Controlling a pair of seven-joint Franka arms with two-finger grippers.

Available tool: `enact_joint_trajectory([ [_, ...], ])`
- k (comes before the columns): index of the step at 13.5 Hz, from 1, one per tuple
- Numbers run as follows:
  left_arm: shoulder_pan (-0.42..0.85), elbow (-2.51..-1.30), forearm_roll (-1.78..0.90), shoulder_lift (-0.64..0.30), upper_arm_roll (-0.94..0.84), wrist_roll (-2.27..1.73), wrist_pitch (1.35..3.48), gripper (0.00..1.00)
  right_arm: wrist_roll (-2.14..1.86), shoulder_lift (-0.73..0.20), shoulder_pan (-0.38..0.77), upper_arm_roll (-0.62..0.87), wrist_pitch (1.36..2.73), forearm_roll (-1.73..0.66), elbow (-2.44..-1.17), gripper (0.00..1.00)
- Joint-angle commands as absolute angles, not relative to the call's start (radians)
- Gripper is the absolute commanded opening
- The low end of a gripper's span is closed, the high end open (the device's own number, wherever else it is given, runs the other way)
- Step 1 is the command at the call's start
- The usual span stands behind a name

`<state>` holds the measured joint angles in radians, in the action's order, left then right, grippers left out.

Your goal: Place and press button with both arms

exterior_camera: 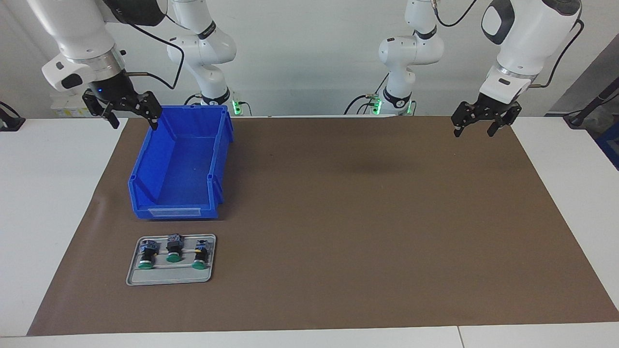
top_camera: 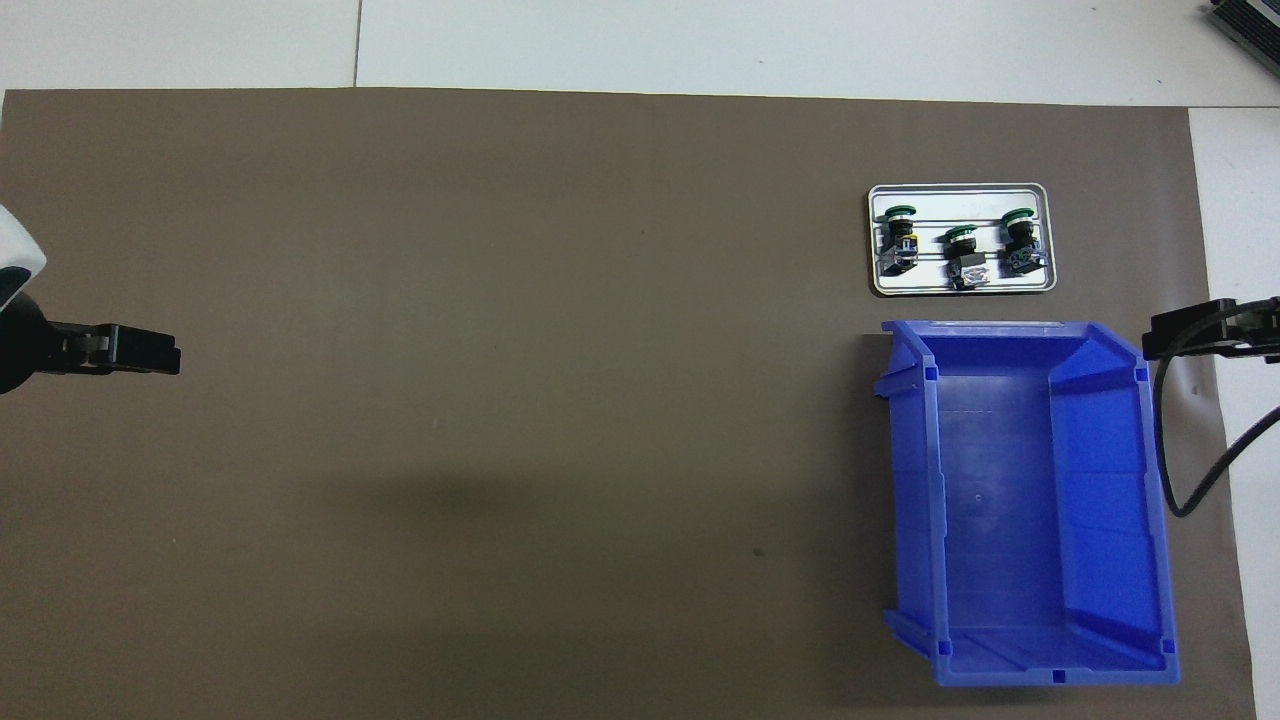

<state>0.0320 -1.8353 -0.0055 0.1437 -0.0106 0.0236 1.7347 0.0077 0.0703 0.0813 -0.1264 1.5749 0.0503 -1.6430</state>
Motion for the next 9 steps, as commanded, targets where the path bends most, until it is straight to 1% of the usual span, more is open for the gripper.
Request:
enact_joint_trajectory([
  [1,0.028,-1.868,0.011,0.173,-0.011,0.034,1.746,1.0,-0.005,0.092,0.071,-0.117,1.591,0.051,-1.67,1.0],
  [9,0.028,-1.868,0.011,0.173,-0.011,0.034,1.746,1.0,-0.005,0.095,0.061,-0.118,1.591,0.051,-1.674,1.0],
])
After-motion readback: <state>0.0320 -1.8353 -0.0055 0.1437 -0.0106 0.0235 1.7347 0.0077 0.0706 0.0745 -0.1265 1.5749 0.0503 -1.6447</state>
